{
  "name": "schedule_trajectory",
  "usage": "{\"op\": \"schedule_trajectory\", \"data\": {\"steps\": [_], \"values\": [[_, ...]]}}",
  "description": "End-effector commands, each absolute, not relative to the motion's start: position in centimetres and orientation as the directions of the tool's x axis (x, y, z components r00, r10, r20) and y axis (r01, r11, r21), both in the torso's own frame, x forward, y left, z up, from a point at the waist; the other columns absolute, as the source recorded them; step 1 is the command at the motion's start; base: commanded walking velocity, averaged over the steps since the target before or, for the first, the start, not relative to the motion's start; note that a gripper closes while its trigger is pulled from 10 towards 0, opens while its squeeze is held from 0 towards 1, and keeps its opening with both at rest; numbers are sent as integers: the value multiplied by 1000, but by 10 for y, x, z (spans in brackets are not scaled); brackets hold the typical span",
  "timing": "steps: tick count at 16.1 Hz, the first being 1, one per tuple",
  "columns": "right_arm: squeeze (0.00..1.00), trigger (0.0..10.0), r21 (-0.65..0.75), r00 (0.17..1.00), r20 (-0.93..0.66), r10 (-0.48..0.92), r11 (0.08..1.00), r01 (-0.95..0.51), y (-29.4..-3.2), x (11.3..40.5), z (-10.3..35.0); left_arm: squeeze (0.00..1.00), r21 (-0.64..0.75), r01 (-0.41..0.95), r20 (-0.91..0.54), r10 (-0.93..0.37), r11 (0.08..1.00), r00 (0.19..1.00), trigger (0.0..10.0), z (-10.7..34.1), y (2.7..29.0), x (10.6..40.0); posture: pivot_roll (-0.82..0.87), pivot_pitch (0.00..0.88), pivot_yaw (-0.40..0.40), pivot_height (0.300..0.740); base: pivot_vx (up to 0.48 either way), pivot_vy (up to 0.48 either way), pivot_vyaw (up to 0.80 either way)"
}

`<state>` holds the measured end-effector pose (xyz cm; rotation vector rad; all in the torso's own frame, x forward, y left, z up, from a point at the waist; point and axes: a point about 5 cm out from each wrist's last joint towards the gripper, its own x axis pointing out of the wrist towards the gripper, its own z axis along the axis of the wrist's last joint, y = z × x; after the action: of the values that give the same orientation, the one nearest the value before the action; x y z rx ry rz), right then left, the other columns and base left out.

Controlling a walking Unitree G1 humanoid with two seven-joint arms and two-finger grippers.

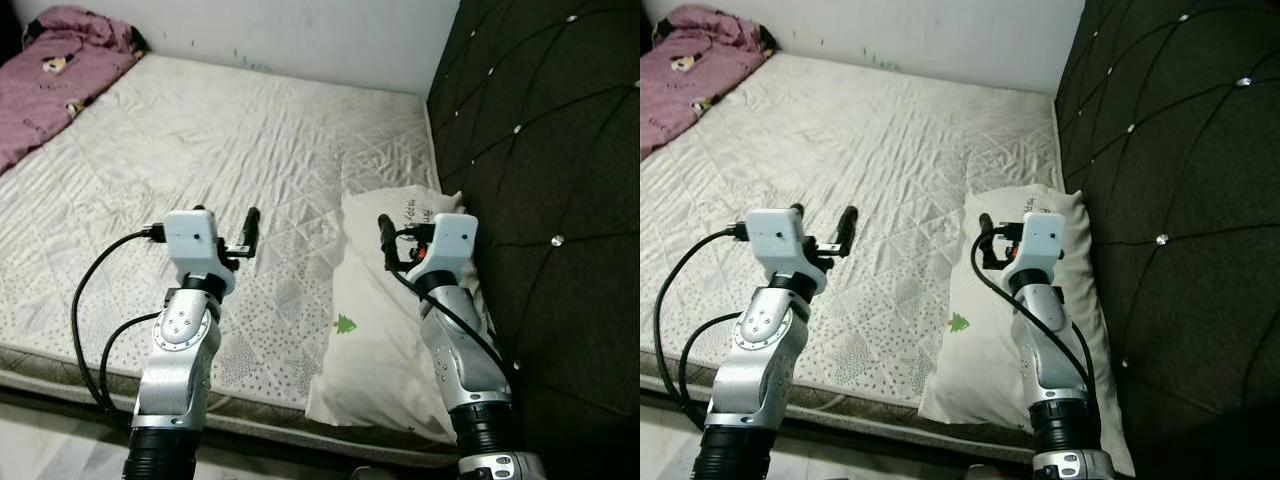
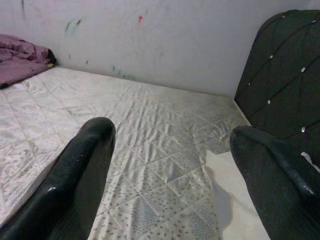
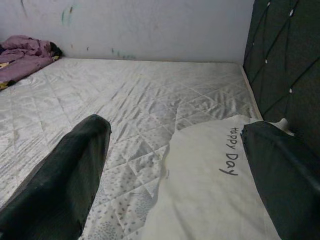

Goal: Clean up the room

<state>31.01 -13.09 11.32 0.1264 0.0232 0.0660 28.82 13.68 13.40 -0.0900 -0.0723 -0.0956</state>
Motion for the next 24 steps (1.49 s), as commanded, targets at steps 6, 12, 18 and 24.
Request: {"op": "schedule_trajectory", "data": {"steps": [6, 12, 18, 24], "values": [[0, 10000, 124, 998, -23, 57, 991, -54, -133, 312, 114, 0, -94, 98, 64, -93, 991, 994, 10000, 133, 135, 290, 25, 0, -15, 740, 0, 223, 0], [0, 10000, 120, 998, -22, 54, 991, -51, -134, 314, 115, 0, -93, 96, 63, -91, 991, 994, 10000, 134, 136, 293, 24, 0, -15, 740, 0, 472, 0], [0, 10000, 118, 998, -25, 56, 992, -52, -134, 315, 114, 0, -62, 77, 80, -72, 995, 994, 10000, 137, 135, 293, 24, 0, -17, 740, 0, 120, 0], [0, 10000, 111, 998, -30, 55, 993, -51, -135, 316, 113, 0, -76, 54, 73, -49, 996, 996, 10000, 135, 140, 294, 26, 0, -18, 740, 0, 0, 0]]}}
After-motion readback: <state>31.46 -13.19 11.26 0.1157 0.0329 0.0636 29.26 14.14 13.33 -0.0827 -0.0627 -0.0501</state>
